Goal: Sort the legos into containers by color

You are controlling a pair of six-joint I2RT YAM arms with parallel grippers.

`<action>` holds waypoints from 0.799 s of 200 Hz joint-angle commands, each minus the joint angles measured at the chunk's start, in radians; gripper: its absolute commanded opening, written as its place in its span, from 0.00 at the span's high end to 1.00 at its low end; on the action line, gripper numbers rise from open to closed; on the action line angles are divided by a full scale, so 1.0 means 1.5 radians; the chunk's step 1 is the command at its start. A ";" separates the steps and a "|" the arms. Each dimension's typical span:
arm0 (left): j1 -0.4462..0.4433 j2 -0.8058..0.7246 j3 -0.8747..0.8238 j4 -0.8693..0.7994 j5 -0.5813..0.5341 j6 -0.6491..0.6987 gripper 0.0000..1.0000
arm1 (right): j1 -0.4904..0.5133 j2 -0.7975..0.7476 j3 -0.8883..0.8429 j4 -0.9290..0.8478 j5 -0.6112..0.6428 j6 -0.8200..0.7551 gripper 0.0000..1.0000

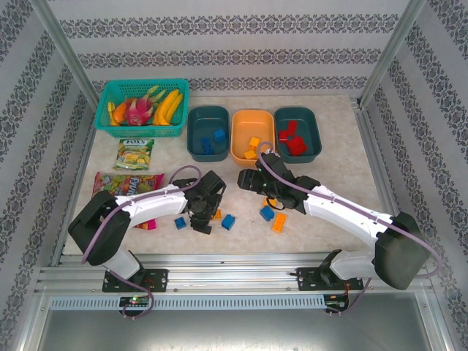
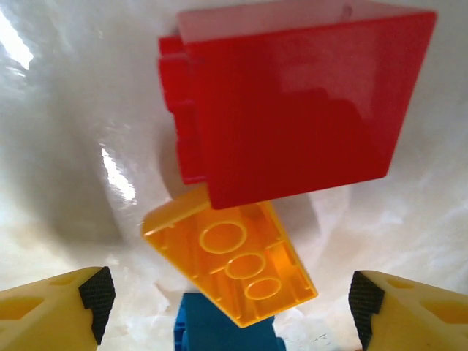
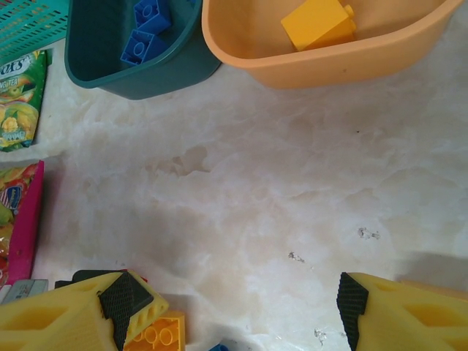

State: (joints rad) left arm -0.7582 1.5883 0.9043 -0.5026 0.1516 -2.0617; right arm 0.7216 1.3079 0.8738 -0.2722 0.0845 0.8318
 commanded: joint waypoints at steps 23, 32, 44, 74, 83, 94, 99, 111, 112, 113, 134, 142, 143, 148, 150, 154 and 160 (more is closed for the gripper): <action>-0.008 0.042 0.023 0.009 -0.028 -0.165 0.31 | -0.018 0.006 -0.004 -0.003 -0.015 -0.013 0.24; -0.007 0.046 0.026 0.002 -0.031 -0.165 0.34 | -0.019 0.009 -0.004 -0.002 -0.017 -0.014 0.24; -0.006 0.051 0.028 -0.004 -0.034 -0.165 0.37 | -0.022 0.012 -0.003 -0.001 -0.019 -0.014 0.24; 0.004 0.063 0.027 -0.014 -0.039 -0.156 0.46 | -0.025 0.025 0.007 0.001 -0.026 -0.018 0.24; 0.007 0.069 0.026 -0.009 -0.039 -0.151 0.52 | -0.026 0.029 0.011 0.002 -0.027 -0.020 0.24; 0.012 0.077 0.025 -0.001 -0.037 -0.142 0.59 | -0.028 0.033 0.016 0.002 -0.029 -0.022 0.24; 0.013 0.078 0.026 0.000 -0.037 -0.139 0.62 | -0.029 0.036 0.019 0.002 -0.030 -0.024 0.24; 0.016 0.078 0.026 0.002 -0.040 -0.132 0.68 | -0.030 0.040 0.024 0.002 -0.031 -0.027 0.24; 0.017 0.078 0.026 0.002 -0.040 -0.132 0.69 | -0.030 0.040 0.025 0.002 -0.031 -0.028 0.24; 0.017 0.078 0.026 0.002 -0.041 -0.131 0.69 | -0.030 0.040 0.025 0.002 -0.031 -0.028 0.24; 0.019 0.063 0.038 -0.006 -0.057 -0.108 0.72 | -0.033 0.043 0.039 -0.001 -0.028 -0.037 0.24; 0.021 0.056 0.050 -0.015 -0.065 -0.091 0.74 | -0.035 0.044 0.047 -0.002 -0.026 -0.044 0.24; 0.021 0.055 0.052 -0.016 -0.066 -0.089 0.74 | -0.035 0.044 0.048 -0.002 -0.026 -0.044 0.24; 0.023 0.051 0.061 -0.022 -0.070 -0.075 0.74 | -0.037 0.044 0.054 -0.003 -0.025 -0.048 0.24; 0.024 0.049 0.067 -0.025 -0.072 -0.070 0.75 | -0.038 0.044 0.058 -0.004 -0.025 -0.049 0.24; 0.025 0.046 0.078 -0.031 -0.075 -0.058 0.75 | -0.041 0.043 0.063 -0.005 -0.026 -0.050 0.24; 0.026 0.041 0.097 -0.044 -0.081 -0.033 0.75 | -0.045 0.041 0.075 -0.005 -0.027 -0.053 0.24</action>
State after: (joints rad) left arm -0.7452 1.6680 0.9607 -0.5228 0.1177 -2.0815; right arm 0.6762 1.3674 0.9150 -0.2749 0.0429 0.7902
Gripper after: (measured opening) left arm 0.333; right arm 0.758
